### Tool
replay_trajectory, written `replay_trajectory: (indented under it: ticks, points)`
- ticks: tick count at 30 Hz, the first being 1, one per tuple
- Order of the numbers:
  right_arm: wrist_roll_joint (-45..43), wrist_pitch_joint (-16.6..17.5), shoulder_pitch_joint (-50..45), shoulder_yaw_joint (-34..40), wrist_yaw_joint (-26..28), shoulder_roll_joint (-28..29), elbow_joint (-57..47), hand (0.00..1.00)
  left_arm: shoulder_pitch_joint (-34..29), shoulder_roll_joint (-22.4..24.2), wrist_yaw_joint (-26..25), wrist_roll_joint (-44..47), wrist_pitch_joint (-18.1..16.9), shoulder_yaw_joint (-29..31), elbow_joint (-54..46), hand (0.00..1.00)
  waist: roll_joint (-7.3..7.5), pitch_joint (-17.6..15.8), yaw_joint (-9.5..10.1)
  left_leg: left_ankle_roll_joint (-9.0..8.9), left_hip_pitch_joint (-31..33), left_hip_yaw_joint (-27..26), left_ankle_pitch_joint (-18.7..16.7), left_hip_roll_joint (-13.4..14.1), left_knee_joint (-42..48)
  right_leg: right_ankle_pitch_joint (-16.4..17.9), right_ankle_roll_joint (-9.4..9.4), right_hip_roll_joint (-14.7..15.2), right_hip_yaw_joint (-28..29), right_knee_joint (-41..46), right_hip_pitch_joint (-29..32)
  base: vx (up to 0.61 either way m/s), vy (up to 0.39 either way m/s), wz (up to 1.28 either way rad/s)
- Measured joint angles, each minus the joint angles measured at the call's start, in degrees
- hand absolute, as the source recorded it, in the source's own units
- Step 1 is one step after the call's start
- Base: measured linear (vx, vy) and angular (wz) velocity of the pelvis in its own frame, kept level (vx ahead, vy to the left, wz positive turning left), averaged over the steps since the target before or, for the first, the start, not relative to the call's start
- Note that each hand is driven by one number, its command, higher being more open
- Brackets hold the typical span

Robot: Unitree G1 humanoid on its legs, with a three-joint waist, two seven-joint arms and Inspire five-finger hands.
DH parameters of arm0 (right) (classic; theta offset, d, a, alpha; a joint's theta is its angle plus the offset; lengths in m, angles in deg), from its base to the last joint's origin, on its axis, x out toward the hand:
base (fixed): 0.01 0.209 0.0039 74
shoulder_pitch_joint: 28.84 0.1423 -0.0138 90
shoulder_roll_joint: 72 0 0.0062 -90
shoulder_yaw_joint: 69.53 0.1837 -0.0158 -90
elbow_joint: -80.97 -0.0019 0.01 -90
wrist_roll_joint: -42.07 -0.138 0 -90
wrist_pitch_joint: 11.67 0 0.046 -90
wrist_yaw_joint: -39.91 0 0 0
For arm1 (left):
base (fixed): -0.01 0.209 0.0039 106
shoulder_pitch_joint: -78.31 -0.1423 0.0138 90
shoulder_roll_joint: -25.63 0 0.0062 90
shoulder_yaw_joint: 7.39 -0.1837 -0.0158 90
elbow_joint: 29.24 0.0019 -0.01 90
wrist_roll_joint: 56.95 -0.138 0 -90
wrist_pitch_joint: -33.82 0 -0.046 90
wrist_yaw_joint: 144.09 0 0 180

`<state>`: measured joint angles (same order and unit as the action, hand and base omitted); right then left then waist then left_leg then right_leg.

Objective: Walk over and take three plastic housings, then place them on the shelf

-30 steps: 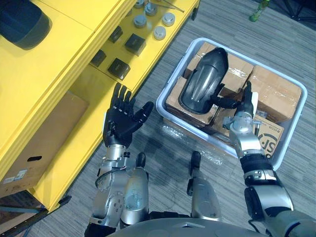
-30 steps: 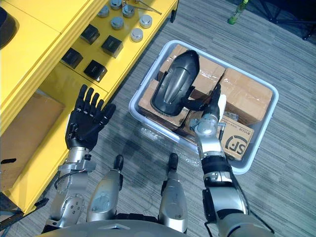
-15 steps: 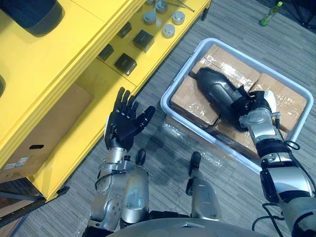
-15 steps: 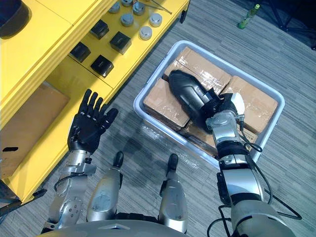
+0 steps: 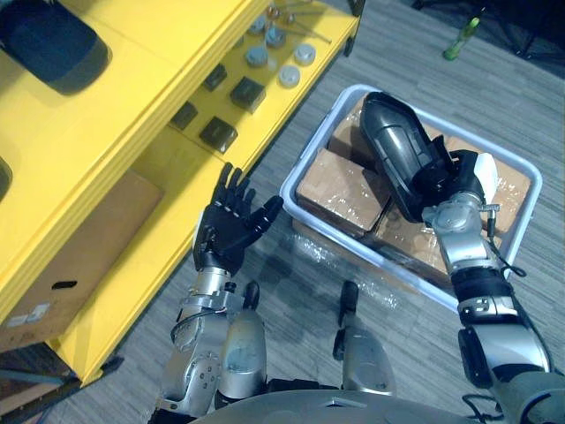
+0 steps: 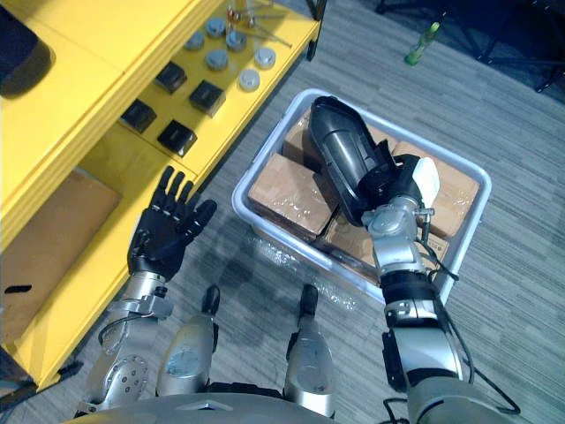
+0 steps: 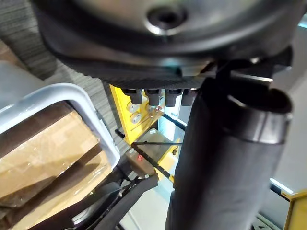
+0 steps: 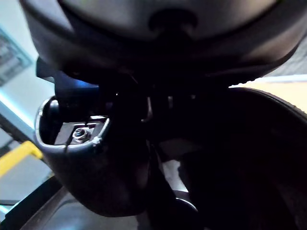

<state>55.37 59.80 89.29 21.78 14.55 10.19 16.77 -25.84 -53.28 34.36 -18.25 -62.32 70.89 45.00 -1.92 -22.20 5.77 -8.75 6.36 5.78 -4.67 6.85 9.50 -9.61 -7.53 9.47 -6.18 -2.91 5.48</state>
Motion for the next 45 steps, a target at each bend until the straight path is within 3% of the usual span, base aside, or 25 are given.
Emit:
replay_trajectory:
  ticks: [7, 12, 15, 18, 26, 31, 37, 45]
  points:
    - [5.8, 8.0, -5.0, -0.9, -4.3, 4.6, -7.0, 0.0, 4.5, -0.2, 0.4, 15.1, 12.4, -2.8, 6.0, 1.0, 0.78, 7.5, -1.36, -0.08, -3.5, -2.4, -0.7, 0.9, -1.9, -0.1, -0.03, -0.7, 0.6, -1.5, -2.1, 0.07, 0.005, -0.15]
    - [8.9, 13.4, -7.5, -2.4, -7.8, 6.9, -11.4, 0.0, 9.1, -0.2, 0.4, 19.5, 15.1, -7.0, 11.4, 1.0, 1.59, 9.9, -3.07, -0.08, -5.0, -4.0, -1.2, 1.0, -1.9, -0.1, -0.02, -0.8, 2.0, -1.6, -2.4, -0.01, 0.007, -0.18]
    - [9.1, 17.0, -10.8, -3.9, -9.9, 8.7, -13.2, 0.0, 12.1, -0.1, 1.1, 20.0, 15.0, -9.4, 11.4, 1.0, 2.24, 11.5, -3.73, -0.21, -5.8, -5.3, -1.5, 1.4, -1.9, -0.1, 0.02, -1.2, 3.0, -1.6, -2.4, 0.0, 0.0, -0.18]
    - [9.0, 18.6, -12.8, -5.6, -11.0, 11.3, -13.3, 0.0, 14.9, 0.3, 1.0, 19.9, 13.7, -10.6, 11.4, 1.0, 2.35, 12.9, -4.67, -0.29, -6.7, -6.1, -1.8, 1.9, -2.0, -0.1, 0.15, -1.6, 3.5, -1.7, -2.6, -0.01, -0.01, -0.17]
    - [8.5, 19.4, -13.7, -11.1, -11.5, 13.1, -13.3, 0.0, 18.2, 0.7, -0.9, 12.5, 8.9, -13.1, 11.9, 1.0, 2.34, 13.8, -5.08, -0.28, -8.0, -7.1, -1.5, 1.8, -2.8, -0.4, 0.42, -1.7, 4.4, -2.0, -2.9, -0.01, 0.004, -0.06]
    - [8.2, 20.2, -13.7, -12.5, -11.5, 14.8, -13.3, 0.0, 18.2, 0.5, -2.3, 8.9, 8.1, -13.1, 11.9, 1.0, 2.62, 14.7, -5.03, -0.25, -8.0, -7.1, -1.4, 1.8, -2.9, -0.5, 0.44, -1.7, 4.4, -2.0, -2.9, 0.0, 0.0, 0.0]
    - [5.9, 20.8, -13.7, -15.5, -11.5, 15.2, -13.3, 0.0, 18.6, 0.5, -7.9, -2.1, 7.8, -13.8, 11.9, 1.0, 3.62, 16.2, -5.03, -0.24, -8.0, -7.0, -1.3, 1.8, -2.9, -0.7, 0.48, -1.6, 4.4, -2.0, -2.9, 0.0, 0.0, 0.0]
    - [5.5, 21.8, -13.7, -19.3, -11.5, 16.3, -13.3, 0.0, 19.3, 0.6, -15.1, -2.1, 7.8, -14.5, 12.0, 1.0, 3.84, 16.5, -5.26, -0.42, -8.0, -6.7, -0.4, 1.8, -3.8, -0.3, 1.16, -1.6, 3.6, -2.0, -2.8, -0.01, 0.0, 0.02]
